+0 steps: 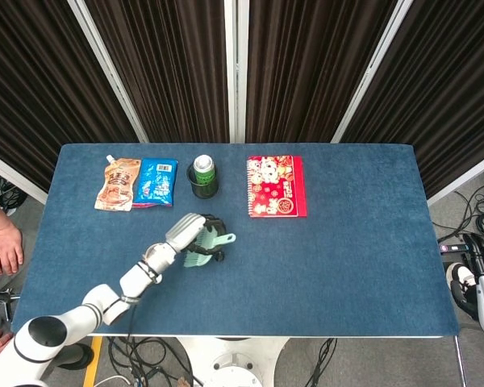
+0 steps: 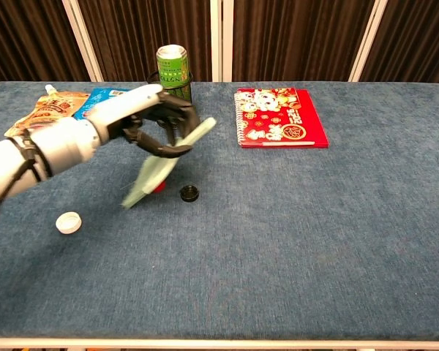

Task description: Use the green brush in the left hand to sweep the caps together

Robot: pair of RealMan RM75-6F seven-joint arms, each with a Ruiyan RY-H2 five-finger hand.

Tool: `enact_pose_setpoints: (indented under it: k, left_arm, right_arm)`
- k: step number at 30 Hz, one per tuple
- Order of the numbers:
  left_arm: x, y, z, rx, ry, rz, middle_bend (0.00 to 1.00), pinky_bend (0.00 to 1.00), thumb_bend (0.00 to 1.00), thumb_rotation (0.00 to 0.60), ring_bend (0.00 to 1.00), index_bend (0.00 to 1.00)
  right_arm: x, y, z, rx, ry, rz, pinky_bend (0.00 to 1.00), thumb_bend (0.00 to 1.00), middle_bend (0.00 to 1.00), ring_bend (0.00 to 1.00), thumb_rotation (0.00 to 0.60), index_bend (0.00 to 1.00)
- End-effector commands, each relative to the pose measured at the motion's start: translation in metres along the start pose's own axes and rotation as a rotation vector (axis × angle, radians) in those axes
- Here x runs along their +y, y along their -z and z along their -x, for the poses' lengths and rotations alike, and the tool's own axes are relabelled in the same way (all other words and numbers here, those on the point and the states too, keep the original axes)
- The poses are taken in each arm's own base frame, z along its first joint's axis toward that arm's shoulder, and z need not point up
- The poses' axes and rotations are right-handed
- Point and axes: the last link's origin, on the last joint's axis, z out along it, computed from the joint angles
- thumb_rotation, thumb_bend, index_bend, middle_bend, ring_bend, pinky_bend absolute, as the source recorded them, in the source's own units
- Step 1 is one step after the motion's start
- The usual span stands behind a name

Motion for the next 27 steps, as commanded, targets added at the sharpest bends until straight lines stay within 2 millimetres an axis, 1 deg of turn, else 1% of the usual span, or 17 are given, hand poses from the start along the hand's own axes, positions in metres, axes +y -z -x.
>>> enact_pose_setpoints:
  k: [1, 5, 7, 8, 11, 14, 15, 18, 21, 24, 27]
  left_arm:
    - [0.011, -0.009, 0.008, -0.003, 0.014, 0.020, 0.59, 0.47, 0.45, 0.600, 0.43, 0.55]
    - [0.022, -0.014, 0.013, 0.001, 0.046, 0.036, 0.59, 0.47, 0.45, 0.600, 0.43, 0.55]
    - [0.024, -0.014, 0.011, 0.015, 0.043, 0.036, 0.59, 0.47, 0.45, 0.600, 0.43, 0.55]
    - [0.023, -0.014, 0.008, 0.031, 0.041, 0.032, 0.59, 0.47, 0.45, 0.600, 0.43, 0.55]
    - [0.016, -0.004, -0.009, 0.114, 0.041, -0.004, 0.59, 0.47, 0.45, 0.600, 0.43, 0.55]
    - [0.003, 0.018, -0.031, 0.216, 0.032, -0.069, 0.59, 0.47, 0.46, 0.600, 0.43, 0.55]
    - [-0.003, 0.029, -0.039, 0.252, 0.031, -0.101, 0.59, 0.47, 0.46, 0.600, 0.43, 0.55]
    - [-0.013, 0.057, -0.051, 0.318, 0.033, -0.186, 0.59, 0.47, 0.46, 0.600, 0.43, 0.55]
    - [-0.018, 0.083, -0.051, 0.353, 0.041, -0.275, 0.59, 0.47, 0.46, 0.600, 0.43, 0.55]
    - [-0.018, 0.105, -0.046, 0.380, 0.059, -0.351, 0.59, 0.46, 0.47, 0.600, 0.43, 0.55]
    - [-0.016, 0.121, -0.039, 0.404, 0.036, -0.401, 0.59, 0.46, 0.48, 0.600, 0.43, 0.55]
  right_arm:
    - [-0.001, 0.001, 0.003, -0.036, 0.001, -0.010, 0.00, 0.26, 0.09, 0.00, 0.600, 0.00]
    - [-0.008, 0.000, 0.008, -0.108, 0.005, -0.053, 0.00, 0.26, 0.09, 0.00, 0.600, 0.00]
    - [-0.012, -0.002, 0.010, -0.130, 0.007, -0.081, 0.00, 0.26, 0.09, 0.00, 0.600, 0.00]
    - [-0.014, -0.004, 0.011, -0.134, 0.007, -0.092, 0.00, 0.26, 0.08, 0.00, 0.600, 0.00]
    - [-0.020, -0.008, 0.014, -0.145, 0.007, -0.130, 0.00, 0.26, 0.08, 0.00, 0.600, 0.00]
    - [-0.026, -0.015, 0.019, -0.167, 0.012, -0.175, 0.00, 0.26, 0.08, 0.00, 0.600, 0.00]
    - [-0.028, -0.018, 0.020, -0.175, 0.016, -0.192, 0.00, 0.26, 0.08, 0.00, 0.600, 0.00]
    - [-0.033, -0.026, 0.023, -0.182, 0.021, -0.232, 0.00, 0.26, 0.08, 0.00, 0.600, 0.00]
    - [-0.038, -0.034, 0.024, -0.183, 0.028, -0.265, 0.00, 0.26, 0.08, 0.00, 0.600, 0.00]
    - [-0.041, -0.039, 0.025, -0.187, 0.037, -0.288, 0.00, 0.26, 0.08, 0.00, 0.600, 0.00]
    - [-0.042, -0.043, 0.027, -0.198, 0.048, -0.299, 0.00, 0.26, 0.08, 0.00, 0.600, 0.00]
